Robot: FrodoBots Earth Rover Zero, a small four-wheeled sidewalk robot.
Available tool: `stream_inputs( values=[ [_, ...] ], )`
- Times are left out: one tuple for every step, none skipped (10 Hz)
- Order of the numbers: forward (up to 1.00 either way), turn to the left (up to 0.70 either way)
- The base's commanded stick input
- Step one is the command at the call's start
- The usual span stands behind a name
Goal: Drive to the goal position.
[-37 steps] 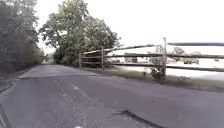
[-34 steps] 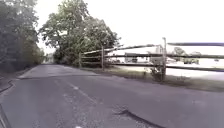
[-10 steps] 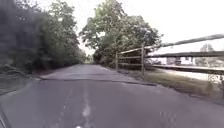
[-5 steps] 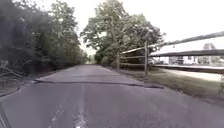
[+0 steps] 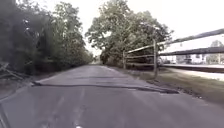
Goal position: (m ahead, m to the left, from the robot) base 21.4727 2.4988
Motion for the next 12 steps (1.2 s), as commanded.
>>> stream_inputs(
  values=[
    [0.7, 0.35],
    [0.7, 0.35],
    [0.7, 0.23],
    [0.7, 0.0],
    [0.7, 0.0],
    [0.7, 0.0],
    [0.7, 0.0],
    [0.7, 0.0],
    [0.7, 0.0],
    [0.7, 0.0],
    [0.7, 0.0],
    [0.7, 0.0]
  ],
)
